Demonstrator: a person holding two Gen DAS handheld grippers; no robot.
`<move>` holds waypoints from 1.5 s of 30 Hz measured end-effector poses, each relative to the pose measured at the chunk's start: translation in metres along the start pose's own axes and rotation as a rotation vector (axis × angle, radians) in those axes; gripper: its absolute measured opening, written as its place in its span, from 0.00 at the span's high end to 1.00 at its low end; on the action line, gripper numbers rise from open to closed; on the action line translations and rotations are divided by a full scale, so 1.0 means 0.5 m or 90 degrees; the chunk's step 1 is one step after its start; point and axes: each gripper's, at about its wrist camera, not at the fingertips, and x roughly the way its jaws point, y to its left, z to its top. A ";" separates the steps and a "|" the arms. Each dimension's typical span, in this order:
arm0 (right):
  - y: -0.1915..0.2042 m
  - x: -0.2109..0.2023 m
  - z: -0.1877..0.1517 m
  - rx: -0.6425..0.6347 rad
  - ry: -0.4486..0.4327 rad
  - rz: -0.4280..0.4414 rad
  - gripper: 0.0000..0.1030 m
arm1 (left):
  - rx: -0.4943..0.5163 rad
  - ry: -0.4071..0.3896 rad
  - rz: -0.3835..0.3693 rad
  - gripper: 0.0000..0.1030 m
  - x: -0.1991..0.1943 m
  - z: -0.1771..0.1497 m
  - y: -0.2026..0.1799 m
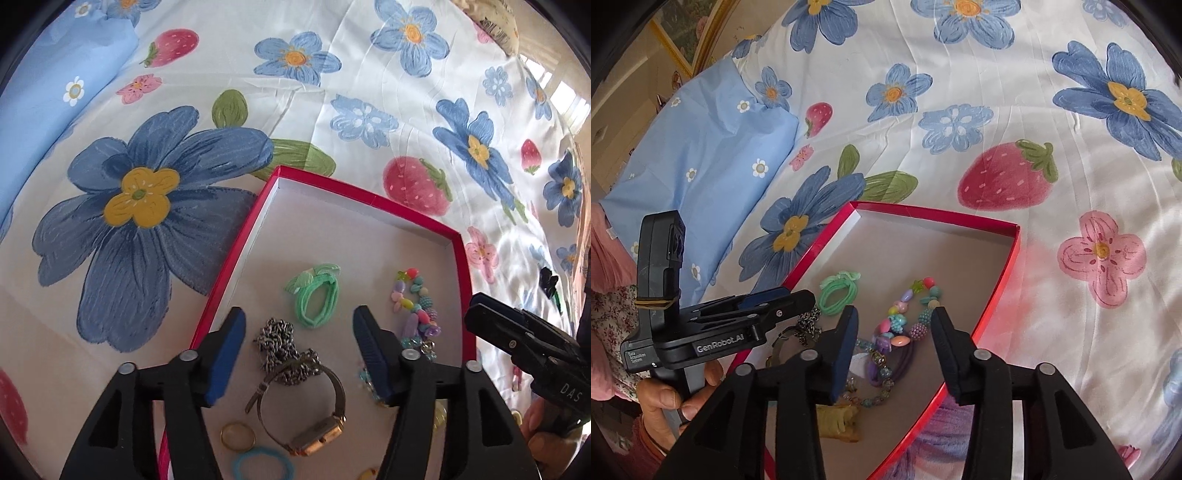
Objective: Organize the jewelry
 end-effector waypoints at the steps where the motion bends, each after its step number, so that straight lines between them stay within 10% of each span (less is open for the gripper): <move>1: 0.001 -0.005 -0.002 0.001 -0.002 0.002 0.57 | -0.005 -0.006 -0.002 0.36 -0.011 -0.006 0.003; 15: 0.021 -0.103 -0.056 0.027 -0.094 0.014 0.51 | -0.064 -0.066 -0.017 0.26 -0.163 -0.125 0.035; 45: 0.087 -0.193 -0.229 -0.041 -0.111 -0.020 0.25 | -0.037 -0.123 0.028 0.10 -0.316 -0.323 0.060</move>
